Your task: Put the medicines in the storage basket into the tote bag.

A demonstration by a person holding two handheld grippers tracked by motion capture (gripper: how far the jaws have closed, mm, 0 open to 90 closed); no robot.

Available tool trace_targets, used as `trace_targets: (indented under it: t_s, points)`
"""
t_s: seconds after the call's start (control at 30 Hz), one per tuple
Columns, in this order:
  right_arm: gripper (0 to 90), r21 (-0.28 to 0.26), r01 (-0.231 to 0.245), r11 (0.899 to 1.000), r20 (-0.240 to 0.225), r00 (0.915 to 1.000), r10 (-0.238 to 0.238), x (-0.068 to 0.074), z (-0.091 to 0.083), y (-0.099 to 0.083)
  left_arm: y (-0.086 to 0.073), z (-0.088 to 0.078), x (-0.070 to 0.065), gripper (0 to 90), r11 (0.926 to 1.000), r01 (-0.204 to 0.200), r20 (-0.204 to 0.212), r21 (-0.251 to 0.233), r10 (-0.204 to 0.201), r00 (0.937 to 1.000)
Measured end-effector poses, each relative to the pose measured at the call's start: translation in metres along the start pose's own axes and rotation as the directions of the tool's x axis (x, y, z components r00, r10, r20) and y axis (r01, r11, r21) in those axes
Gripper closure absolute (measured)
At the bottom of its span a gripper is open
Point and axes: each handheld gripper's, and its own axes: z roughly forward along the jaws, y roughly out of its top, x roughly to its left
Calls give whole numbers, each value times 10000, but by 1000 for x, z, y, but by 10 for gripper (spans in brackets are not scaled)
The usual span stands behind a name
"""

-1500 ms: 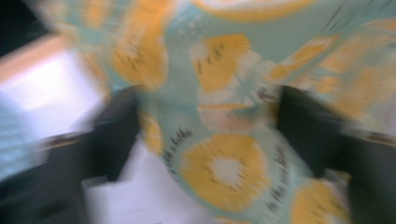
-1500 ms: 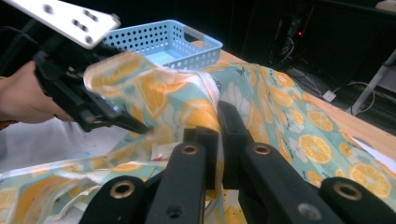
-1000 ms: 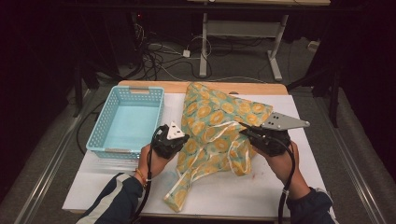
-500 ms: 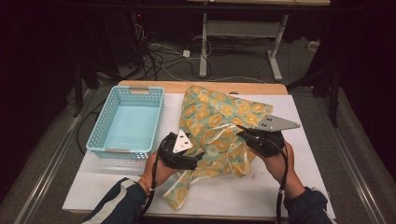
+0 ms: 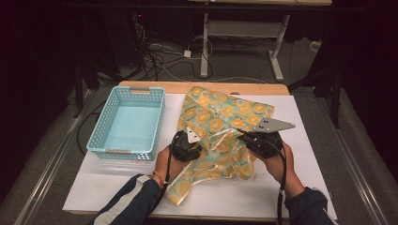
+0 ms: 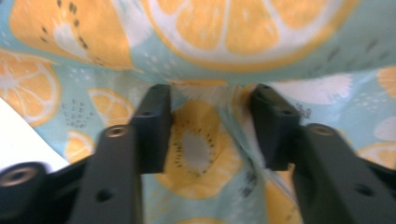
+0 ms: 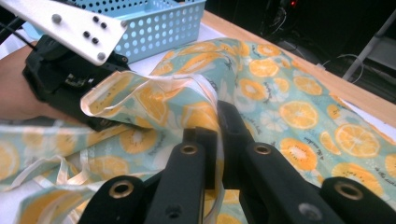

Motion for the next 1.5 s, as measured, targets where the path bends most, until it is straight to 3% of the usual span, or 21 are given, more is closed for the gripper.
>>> trace_targets:
  t_s: [0.13,0.2,0.37,0.6,0.87,0.97,1.2,1.43,1.5]
  points:
    - [893,43,92,9999,-40,10000,-92,2,1,-1,0,-8,3,765,9993,-119,144,-345,124,9998]
    - [894,20,64,10000,9,10000,-64,1,0,-1,1,-15,4,817,9983,-170,175,-554,180,9997]
    - [893,-6,62,10000,205,9998,-62,-2,-4,-3,3,-31,5,859,9958,-355,121,-850,366,9993]
    - [892,-114,-122,9999,467,9988,127,-9,-11,-8,4,-57,9,860,9872,-277,179,-1570,309,9994]
    - [866,45,56,10000,460,9989,-58,-6,-12,-12,4,-91,22,863,9644,250,262,-2634,-187,9995]
    - [830,113,5,9999,429,9991,-10,-6,-12,-16,5,-98,24,864,9569,199,62,-2896,-189,9998]
    - [654,861,260,9959,156,9995,-274,0,-8,-30,2,-93,28,864,9620,270,0,-2719,-281,9996]
    - [465,1913,626,9795,-7,9980,-636,8,4,-48,0,-96,31,864,9597,316,-104,-2792,-359,9993]
    - [413,2241,797,9713,242,9959,-873,9,8,-54,-1,-96,31,864,9607,306,-153,-2760,-363,9992]
